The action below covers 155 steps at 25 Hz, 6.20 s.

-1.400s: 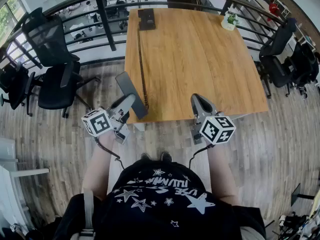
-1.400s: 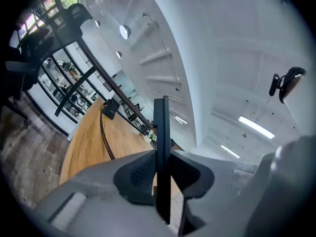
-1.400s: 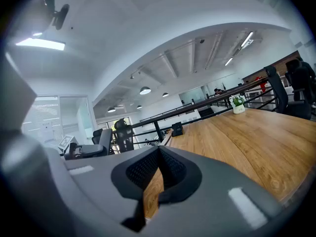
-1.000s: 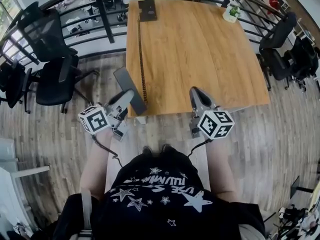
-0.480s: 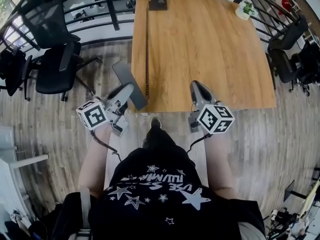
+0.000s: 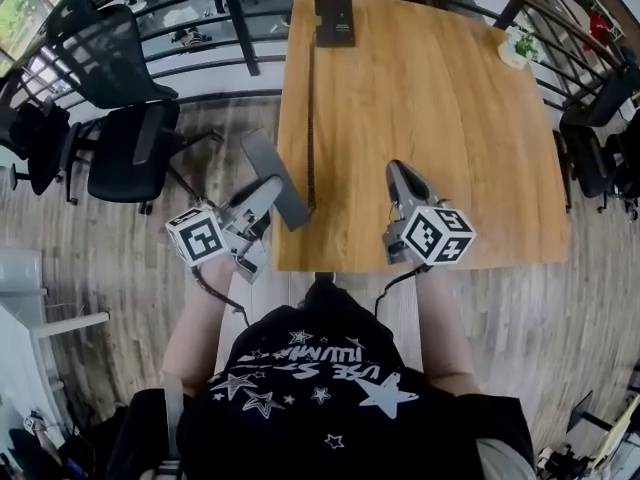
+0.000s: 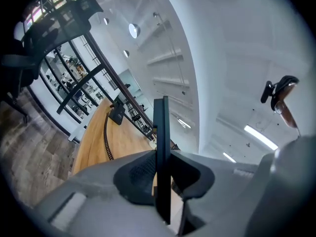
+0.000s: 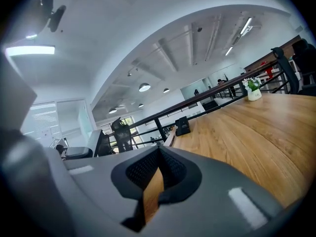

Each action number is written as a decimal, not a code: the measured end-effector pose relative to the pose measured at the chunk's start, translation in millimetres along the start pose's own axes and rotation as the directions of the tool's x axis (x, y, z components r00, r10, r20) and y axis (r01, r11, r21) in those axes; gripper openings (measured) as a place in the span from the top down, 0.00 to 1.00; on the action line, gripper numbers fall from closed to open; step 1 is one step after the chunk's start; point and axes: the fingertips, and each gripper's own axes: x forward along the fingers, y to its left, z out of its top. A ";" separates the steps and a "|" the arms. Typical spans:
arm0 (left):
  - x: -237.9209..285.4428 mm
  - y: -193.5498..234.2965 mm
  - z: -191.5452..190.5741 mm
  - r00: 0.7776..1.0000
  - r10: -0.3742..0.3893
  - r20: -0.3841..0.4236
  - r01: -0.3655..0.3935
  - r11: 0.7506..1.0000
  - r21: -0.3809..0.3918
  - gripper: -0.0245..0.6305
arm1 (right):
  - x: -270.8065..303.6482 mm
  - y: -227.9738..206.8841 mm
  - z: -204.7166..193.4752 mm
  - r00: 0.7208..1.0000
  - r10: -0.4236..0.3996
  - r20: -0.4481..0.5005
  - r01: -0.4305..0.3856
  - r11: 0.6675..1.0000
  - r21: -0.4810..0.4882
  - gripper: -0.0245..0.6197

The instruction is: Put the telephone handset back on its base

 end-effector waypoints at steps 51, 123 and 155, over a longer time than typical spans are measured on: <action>309.0 222.3 245.6 0.913 -0.310 -0.265 0.281 0.949 -0.143 0.84 | 215.8 -56.5 24.0 0.922 -0.386 -0.042 0.387 0.907 0.165 0.96; 421.5 351.6 259.8 0.923 0.025 -0.385 -0.004 0.999 0.054 0.76 | 219.1 -114.5 14.6 0.903 -0.418 -0.099 0.429 0.868 0.250 0.96; 417.5 351.6 262.3 0.931 0.015 -0.365 -0.020 1.000 -0.008 0.82 | 215.3 -102.0 22.8 0.902 -0.425 -0.075 0.430 0.871 0.237 0.96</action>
